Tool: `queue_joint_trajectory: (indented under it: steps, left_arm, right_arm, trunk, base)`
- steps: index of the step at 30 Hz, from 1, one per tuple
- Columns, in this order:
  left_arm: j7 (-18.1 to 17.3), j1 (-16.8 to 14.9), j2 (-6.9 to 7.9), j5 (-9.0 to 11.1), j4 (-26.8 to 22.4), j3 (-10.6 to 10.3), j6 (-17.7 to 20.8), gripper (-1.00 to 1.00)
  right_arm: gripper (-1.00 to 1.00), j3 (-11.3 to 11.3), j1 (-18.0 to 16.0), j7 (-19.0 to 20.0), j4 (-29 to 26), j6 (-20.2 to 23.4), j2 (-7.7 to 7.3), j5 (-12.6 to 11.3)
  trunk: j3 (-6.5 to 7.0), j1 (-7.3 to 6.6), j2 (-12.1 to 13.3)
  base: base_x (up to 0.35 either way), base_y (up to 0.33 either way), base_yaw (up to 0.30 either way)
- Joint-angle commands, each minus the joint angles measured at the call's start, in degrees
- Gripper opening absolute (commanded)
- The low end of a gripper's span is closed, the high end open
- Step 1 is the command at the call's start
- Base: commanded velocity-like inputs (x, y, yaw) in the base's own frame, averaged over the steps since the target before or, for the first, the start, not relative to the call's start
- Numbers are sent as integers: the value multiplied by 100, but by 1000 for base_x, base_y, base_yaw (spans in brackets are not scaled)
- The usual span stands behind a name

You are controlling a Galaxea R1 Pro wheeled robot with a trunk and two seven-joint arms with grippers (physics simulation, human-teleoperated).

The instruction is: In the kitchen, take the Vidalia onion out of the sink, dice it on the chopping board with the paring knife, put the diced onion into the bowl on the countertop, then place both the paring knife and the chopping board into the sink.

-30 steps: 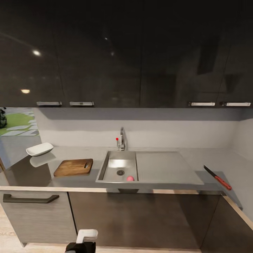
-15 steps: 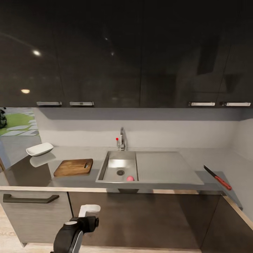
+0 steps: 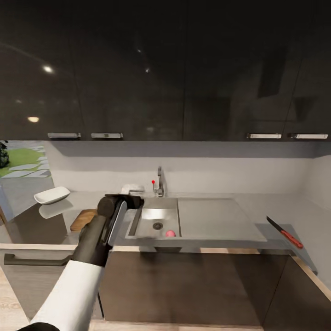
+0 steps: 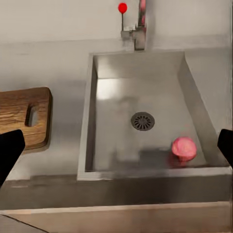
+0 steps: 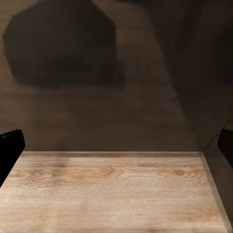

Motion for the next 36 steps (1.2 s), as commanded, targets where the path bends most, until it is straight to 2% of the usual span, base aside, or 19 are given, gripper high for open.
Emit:
queue_joint_trajectory:
  steps: [1,7,17,23,27,29,31,33,36]
  left_arm:
    - [39,-414,-5,211,483,-12,13,100]
    - [47,-1249,-16,607,1587,-20,-84,100]
    - [-54,-1324,13,661,1764,-64,-105,100]
    - [-189,-1305,41,663,2170,-363,-113,100]
    - [-205,-1303,37,663,2846,-454,-125,100]
    - [-205,-1302,36,664,2959,-466,-127,100]
    - [-206,-1302,35,664,3169,-481,-133,100]
    - [-206,-1302,34,664,3245,-483,-134,100]
    - [-218,-1302,34,665,3312,-484,-134,100]
  right_arm:
    - [100,-10,-1,-57,-1,-5,2,61]
    - [100,-10,-1,-56,-1,-5,7,61]
    - [100,-17,1,-64,-1,-13,19,47]
    - [100,-24,0,-87,260,11,-7,-43]
    - [100,-27,1,-83,609,71,-119,-240]
    - [100,-27,0,-86,649,79,-136,-311]
    - [100,-23,0,-89,697,87,-156,-524]
    - [100,-26,1,-90,708,89,-161,-635]
    - [100,-26,2,-90,711,91,-169,-728]
  trunk:
    - [-3,2,-5]
    - [-3,2,-5]
    - [-3,2,-5]
    - [-3,2,-5]
    - [-3,2,-5]
    - [-3,2,-5]
    - [-3,2,-5]
    - [-3,2,-5]
    - [-3,2,-5]
  base:
    - [0,0,0]
    - [0,0,0]
    - [0,0,0]
    - [0,0,0]
    - [0,0,0]
    - [0,0,0]
    - [0,0,0]
    - [0,0,0]
    - [53,-48,0]
